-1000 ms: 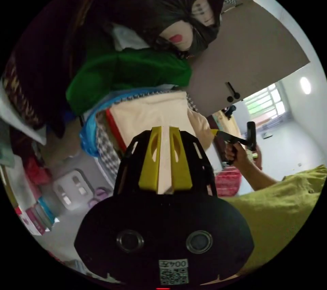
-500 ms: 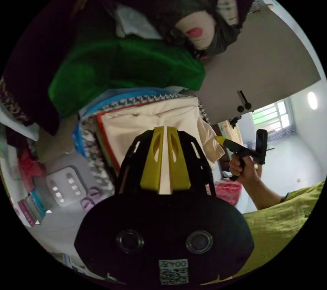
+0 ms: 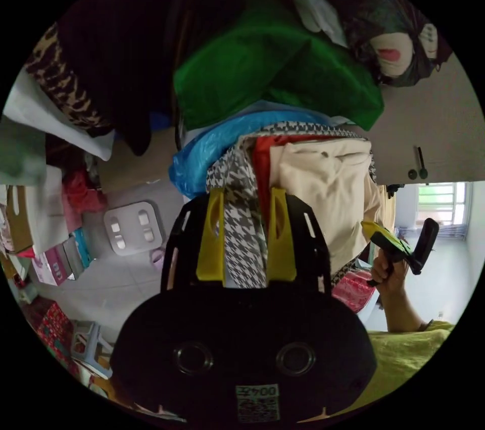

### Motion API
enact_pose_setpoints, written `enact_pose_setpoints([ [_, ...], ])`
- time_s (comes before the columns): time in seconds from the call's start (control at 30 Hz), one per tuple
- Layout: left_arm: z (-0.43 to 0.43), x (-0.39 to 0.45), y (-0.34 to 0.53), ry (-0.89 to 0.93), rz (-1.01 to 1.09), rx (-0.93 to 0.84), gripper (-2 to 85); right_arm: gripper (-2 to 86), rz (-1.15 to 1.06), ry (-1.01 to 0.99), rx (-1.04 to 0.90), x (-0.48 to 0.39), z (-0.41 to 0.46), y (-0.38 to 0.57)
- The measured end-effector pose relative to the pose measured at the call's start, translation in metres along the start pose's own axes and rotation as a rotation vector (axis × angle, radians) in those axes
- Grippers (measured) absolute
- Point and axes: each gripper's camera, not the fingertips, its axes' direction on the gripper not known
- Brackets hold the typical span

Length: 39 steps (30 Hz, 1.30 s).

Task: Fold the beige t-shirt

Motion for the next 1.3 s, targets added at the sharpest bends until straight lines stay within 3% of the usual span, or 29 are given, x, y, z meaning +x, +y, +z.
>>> enact_pose_setpoints([
  [0.23,-0.012,0.004,0.013,-0.045,0.064,0.040,3.3,-0.2,-0.064,0.058,0.012,-0.024,0.009,0.002],
  [0.37,-0.046,0.023,0.033,-0.032,0.103,0.130,2.4,-0.4,-0.107,0.138,-0.142,-0.030,0.045,0.000],
  [0.5,-0.056,0.027,0.046,-0.035,0.063,0.145,2.1,-0.4,-0.008,0.016,-0.152,-0.013,0.043,0.002],
  [0.7,-0.060,0.025,0.044,-0.037,0.053,0.120,2.3,4.1,-0.089,0.010,0.221,-0.054,-0.015,-0.011],
  [0.83,-0.062,0.026,0.046,-0.048,0.067,0.122,2.3,9.7,-0.117,0.017,0.164,-0.073,0.026,-0.062],
  [1.03,-0.058,0.025,0.039,-0.072,0.064,0.113,2.2,8.8,-0.189,0.235,0.155,-0.087,0.065,-0.085],
  [1.2,-0.055,0.015,0.029,-0.036,0.045,0.113,2.3,9.0,-0.155,0.129,0.148,-0.082,0.026,-0.090],
  [1.3,-0.050,0.002,0.029,0.000,0.018,0.116,2.2,9.3,-0.097,0.174,0.253,-0.076,-0.038,-0.050],
])
